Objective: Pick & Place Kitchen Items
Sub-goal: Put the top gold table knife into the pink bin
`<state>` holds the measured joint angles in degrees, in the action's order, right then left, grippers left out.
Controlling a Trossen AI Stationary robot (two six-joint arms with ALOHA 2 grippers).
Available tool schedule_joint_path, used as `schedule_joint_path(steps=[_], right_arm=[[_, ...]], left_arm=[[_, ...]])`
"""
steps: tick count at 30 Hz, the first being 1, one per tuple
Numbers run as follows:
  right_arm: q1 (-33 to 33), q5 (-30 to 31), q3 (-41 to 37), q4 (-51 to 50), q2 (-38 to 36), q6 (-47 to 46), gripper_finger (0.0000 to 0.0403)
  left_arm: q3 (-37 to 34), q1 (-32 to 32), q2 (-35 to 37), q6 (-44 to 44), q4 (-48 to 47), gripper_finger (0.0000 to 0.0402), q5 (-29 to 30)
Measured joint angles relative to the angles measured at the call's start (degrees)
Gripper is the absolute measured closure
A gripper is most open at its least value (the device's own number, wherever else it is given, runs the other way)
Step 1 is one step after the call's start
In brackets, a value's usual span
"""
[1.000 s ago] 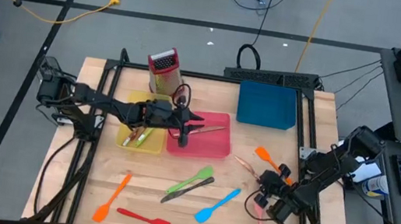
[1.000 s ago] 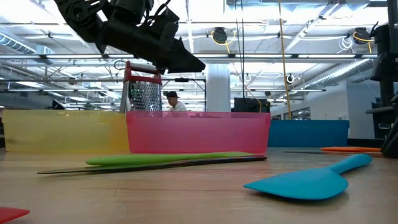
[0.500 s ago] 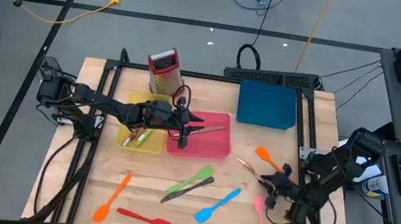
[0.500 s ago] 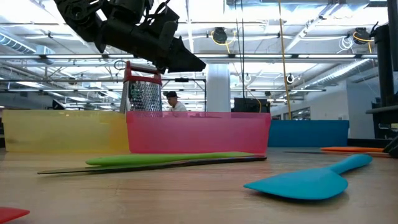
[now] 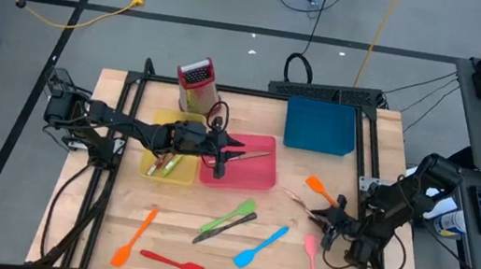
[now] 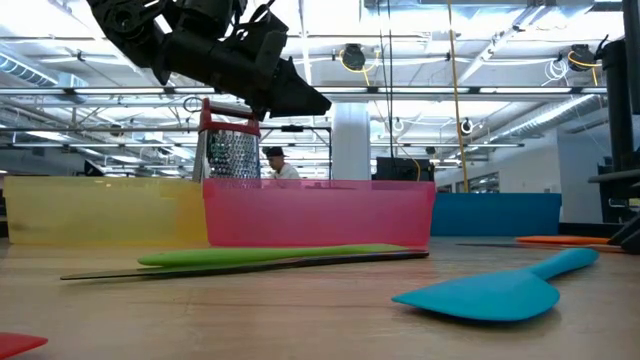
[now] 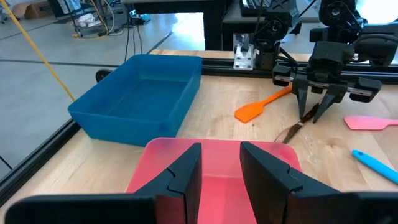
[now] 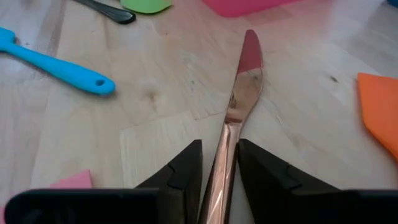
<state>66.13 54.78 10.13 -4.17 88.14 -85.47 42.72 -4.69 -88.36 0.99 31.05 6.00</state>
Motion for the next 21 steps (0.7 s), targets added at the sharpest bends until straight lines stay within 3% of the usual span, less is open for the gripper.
schedule_joint_path(steps=[8,15,21], right_arm=[[-3.83,-0.31,-1.97,1.45,-0.02,1.57,0.0307],[-6.99,0.48,-5.08,10.58,-0.04,6.11,0.0374],[-9.80,0.90,-6.08,13.05,-0.07,8.64,0.0375]], left_arm=[[0.00,0.00,0.00,0.01,0.00,0.0286,0.00],[0.00,0.00,0.00,0.20,0.01,0.0286,0.02],[0.00,0.01,0.00,0.56,0.00,0.0286,0.02]])
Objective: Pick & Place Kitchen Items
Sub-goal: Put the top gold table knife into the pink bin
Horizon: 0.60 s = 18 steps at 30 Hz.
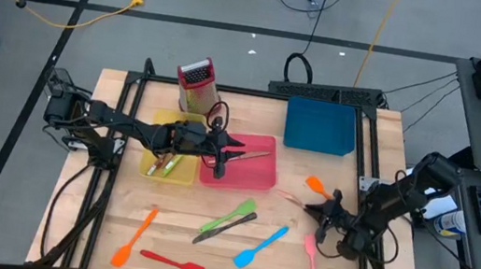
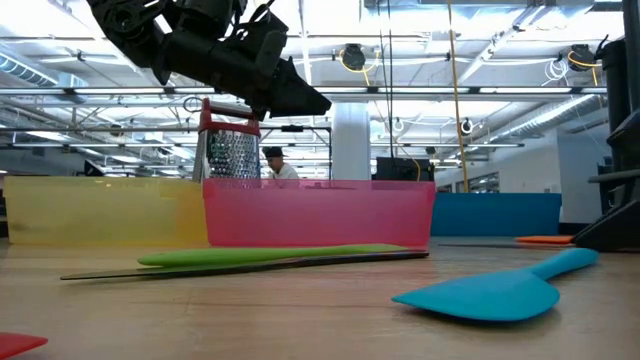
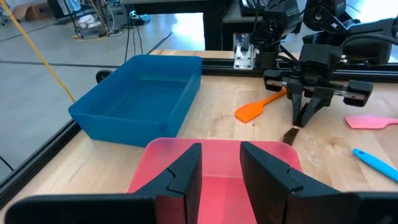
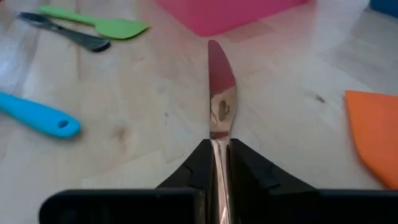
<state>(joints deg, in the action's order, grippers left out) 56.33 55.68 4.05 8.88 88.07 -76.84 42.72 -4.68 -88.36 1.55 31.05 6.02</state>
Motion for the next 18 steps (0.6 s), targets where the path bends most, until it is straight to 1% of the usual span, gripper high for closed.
schedule_joint_path(steps=[3,10,13,18], right_arm=[[-1.54,0.69,-0.31,2.30,0.13,2.13,0.0375],[-2.10,0.33,-0.39,12.66,-0.06,13.05,0.0375],[-2.09,0.24,-0.35,13.38,-1.27,16.15,0.0375],[-3.39,0.77,-0.30,12.11,-3.86,16.98,0.0375]], left_arm=[[0.00,-0.01,0.00,0.08,0.00,0.0286,0.00],[0.00,-0.08,0.00,0.62,0.00,0.0286,0.00],[0.00,-0.08,0.00,1.13,0.00,0.0286,0.00],[0.00,-0.12,0.00,1.15,0.00,0.0286,0.01]])
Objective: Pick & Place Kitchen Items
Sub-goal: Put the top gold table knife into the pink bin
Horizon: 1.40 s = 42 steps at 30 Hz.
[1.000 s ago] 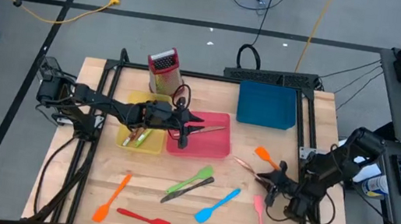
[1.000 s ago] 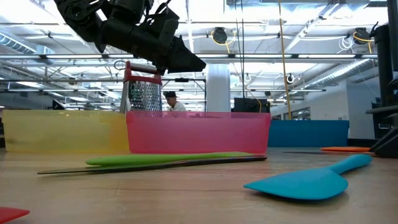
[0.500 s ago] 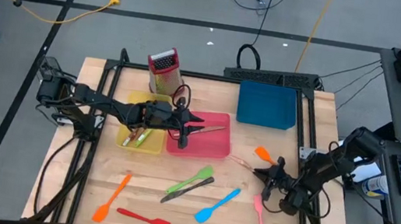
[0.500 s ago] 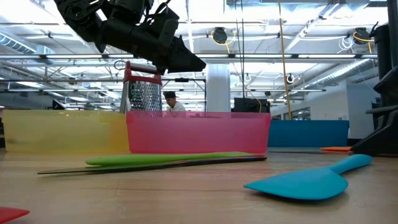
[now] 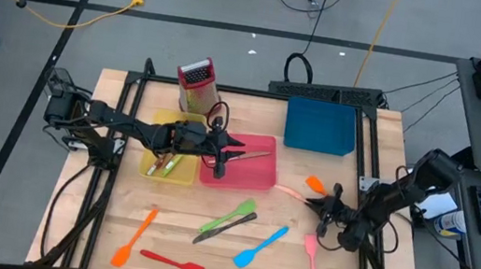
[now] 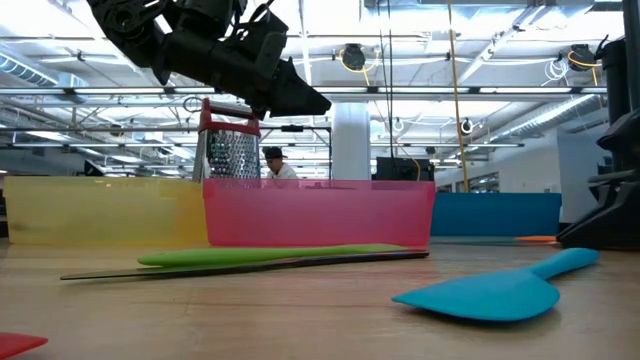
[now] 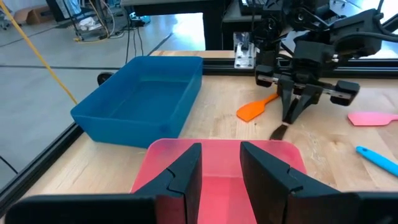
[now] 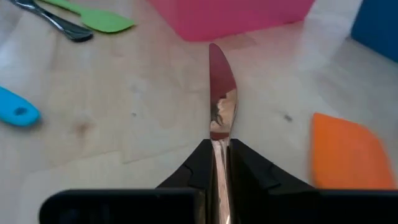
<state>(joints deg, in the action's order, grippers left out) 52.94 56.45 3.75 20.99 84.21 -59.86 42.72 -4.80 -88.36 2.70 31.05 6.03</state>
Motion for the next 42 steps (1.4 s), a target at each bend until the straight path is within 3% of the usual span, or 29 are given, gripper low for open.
schedule_joint_path(steps=[25,33,42], right_arm=[[-9.86,0.44,0.13,-6.66,-18.08,21.00,0.0372],[-14.96,2.24,0.15,-13.81,-22.85,21.86,0.0372],[-18.84,2.61,0.17,-10.24,-27.04,32.26,0.0372]], left_arm=[[0.00,0.00,0.00,-0.01,0.00,0.0286,-0.03],[0.00,0.02,0.00,-0.07,0.00,0.0286,-0.03],[0.00,0.02,0.00,-0.02,0.00,0.0286,-0.05]])
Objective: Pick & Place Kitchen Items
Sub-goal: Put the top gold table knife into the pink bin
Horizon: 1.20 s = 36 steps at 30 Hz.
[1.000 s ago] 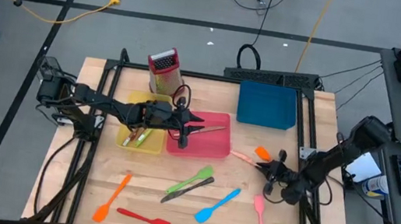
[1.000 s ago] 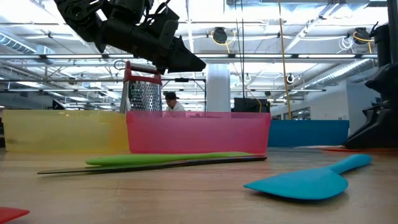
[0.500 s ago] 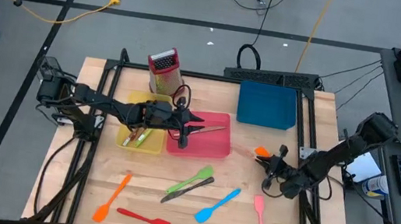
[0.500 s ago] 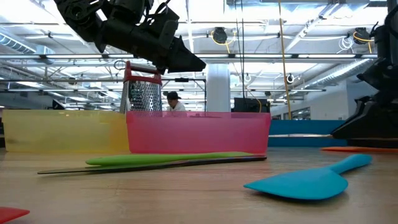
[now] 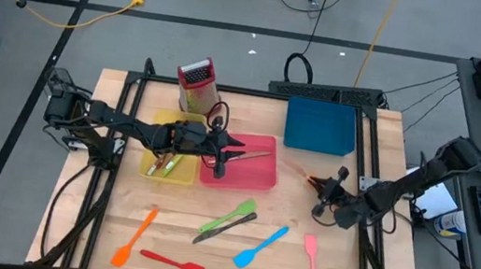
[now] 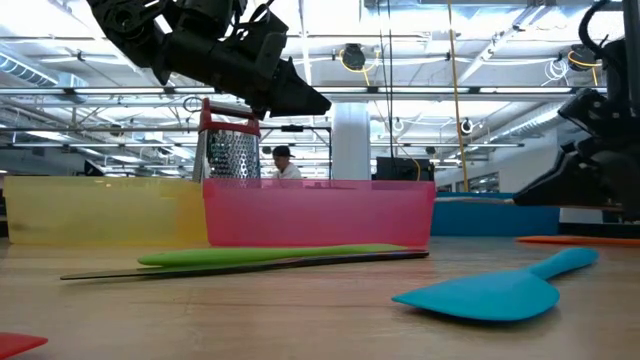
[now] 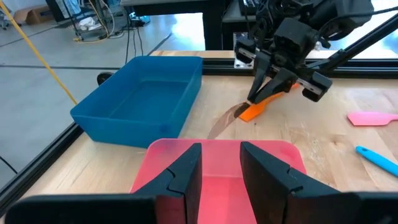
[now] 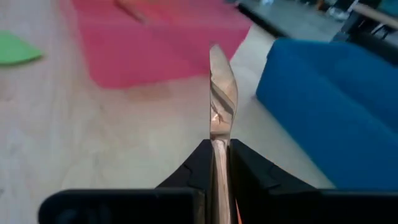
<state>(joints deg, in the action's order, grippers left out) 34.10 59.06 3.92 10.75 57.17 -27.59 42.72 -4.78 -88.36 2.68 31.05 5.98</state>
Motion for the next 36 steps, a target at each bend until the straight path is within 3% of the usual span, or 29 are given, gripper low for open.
schedule_joint_path(steps=[5,8,15,24,36], right_arm=[[-1.65,4.89,0.00,5.53,-2.13,7.34,0.0373],[-2.92,4.02,0.00,11.17,-2.63,15.33,0.0369],[-9.08,-7.54,0.47,25.22,-2.64,30.28,0.0373],[-18.20,-21.32,7.69,23.81,2.37,37.66,0.0373],[-26.48,-35.56,25.16,15.49,17.97,45.41,0.0373]], left_arm=[[0.00,-0.01,0.00,0.02,0.00,0.0286,0.00],[0.00,-0.02,0.00,0.02,0.00,0.0286,0.00],[0.00,0.00,0.00,0.04,0.00,0.0286,-0.01],[0.00,-0.02,0.00,0.17,0.07,0.0286,0.00],[-0.02,0.04,0.00,3.57,2.21,0.0286,6.12]])
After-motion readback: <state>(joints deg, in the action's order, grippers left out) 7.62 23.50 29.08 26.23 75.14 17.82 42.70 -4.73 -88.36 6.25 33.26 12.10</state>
